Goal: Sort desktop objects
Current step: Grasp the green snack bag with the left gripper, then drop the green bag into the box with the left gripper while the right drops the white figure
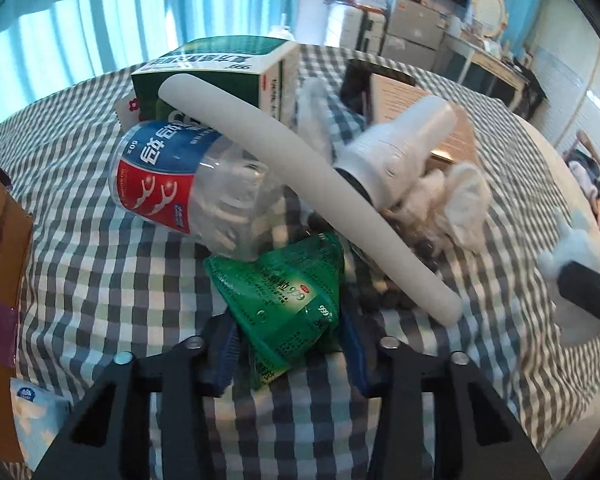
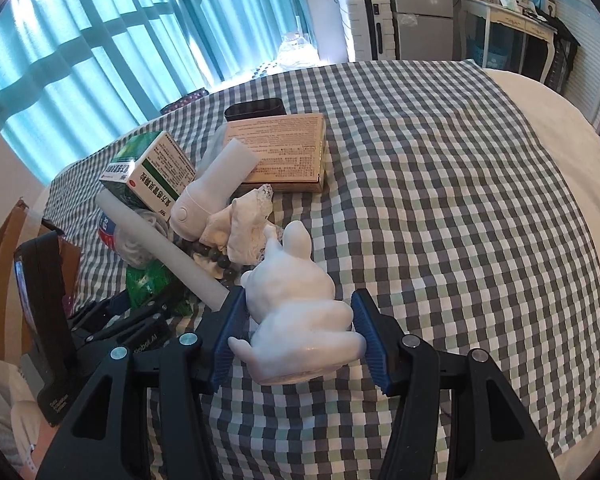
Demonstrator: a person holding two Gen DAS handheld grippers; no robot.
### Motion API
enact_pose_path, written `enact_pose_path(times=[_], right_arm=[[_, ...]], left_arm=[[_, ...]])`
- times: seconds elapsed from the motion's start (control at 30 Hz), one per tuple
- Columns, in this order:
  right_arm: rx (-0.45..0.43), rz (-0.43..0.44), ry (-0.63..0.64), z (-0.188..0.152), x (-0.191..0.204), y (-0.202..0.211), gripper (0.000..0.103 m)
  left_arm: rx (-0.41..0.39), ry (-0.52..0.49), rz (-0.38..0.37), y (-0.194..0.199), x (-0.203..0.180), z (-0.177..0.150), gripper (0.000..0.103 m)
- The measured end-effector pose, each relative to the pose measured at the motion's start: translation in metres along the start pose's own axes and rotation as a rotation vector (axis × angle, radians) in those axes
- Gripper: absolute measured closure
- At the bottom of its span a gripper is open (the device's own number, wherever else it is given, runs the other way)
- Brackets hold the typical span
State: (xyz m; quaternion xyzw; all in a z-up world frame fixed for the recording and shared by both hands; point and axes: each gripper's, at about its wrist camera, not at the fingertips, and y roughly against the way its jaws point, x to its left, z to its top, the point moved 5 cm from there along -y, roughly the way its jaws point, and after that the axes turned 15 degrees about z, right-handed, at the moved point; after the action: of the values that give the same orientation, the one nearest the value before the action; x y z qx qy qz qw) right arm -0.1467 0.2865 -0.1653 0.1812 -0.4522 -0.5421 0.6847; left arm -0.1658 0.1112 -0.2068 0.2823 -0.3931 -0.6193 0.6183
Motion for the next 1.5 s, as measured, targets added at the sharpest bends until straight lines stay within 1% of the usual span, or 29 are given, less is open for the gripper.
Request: enact_pose_path(times=[0.13, 0.23, 0.3, 0.4, 0.47, 0.57, 0.67, 0.87, 1.07, 1.2, 1.37, 1.5], right_arm=[[-0.013, -0.006, 0.016, 0.000, 0.007, 0.007, 0.049], [-0.028, -0.005, 0.031, 0.000, 0.015, 0.015, 0.049], [-0.037, -0.001, 0.041, 0.000, 0.022, 0.019, 0.049], [-0.045, 0.008, 0.064, -0.002, 0.037, 0.027, 0.049], [-0.051, 0.012, 0.085, -0.003, 0.048, 0.032, 0.049], [-0.061, 0.023, 0.114, -0.004, 0.067, 0.041, 0.049], [-0.076, 0.041, 0.139, -0.005, 0.087, 0.051, 0.049], [-0.101, 0.070, 0.219, -0.002, 0.137, 0.068, 0.049], [-0.102, 0.129, 0.289, 0.003, 0.191, 0.068, 0.049], [-0.099, 0.165, 0.333, 0.006, 0.231, 0.061, 0.049], [-0.086, 0.230, 0.379, 0.008, 0.279, 0.049, 0.049], [-0.059, 0.255, 0.437, 0.002, 0.317, 0.035, 0.049]], left_arm=[[0.008, 0.021, 0.000, 0.017, 0.018, -0.012, 0.062], [-0.004, 0.036, 0.003, 0.033, 0.033, -0.016, 0.062], [-0.020, 0.044, 0.012, 0.044, 0.045, -0.018, 0.062], [-0.058, 0.084, 0.022, 0.067, 0.068, -0.019, 0.062], [-0.079, 0.108, 0.014, 0.081, 0.081, -0.019, 0.062], [-0.118, 0.130, 0.019, 0.103, 0.098, -0.012, 0.062], [-0.136, 0.147, 0.016, 0.119, 0.110, -0.005, 0.062], [-0.193, 0.193, 0.014, 0.155, 0.142, 0.008, 0.062], [-0.252, 0.234, 0.038, 0.182, 0.179, 0.024, 0.062], [-0.267, 0.268, 0.064, 0.190, 0.212, 0.031, 0.062], [-0.270, 0.332, 0.114, 0.191, 0.257, 0.028, 0.062], [-0.259, 0.380, 0.140, 0.186, 0.289, 0.021, 0.062]])
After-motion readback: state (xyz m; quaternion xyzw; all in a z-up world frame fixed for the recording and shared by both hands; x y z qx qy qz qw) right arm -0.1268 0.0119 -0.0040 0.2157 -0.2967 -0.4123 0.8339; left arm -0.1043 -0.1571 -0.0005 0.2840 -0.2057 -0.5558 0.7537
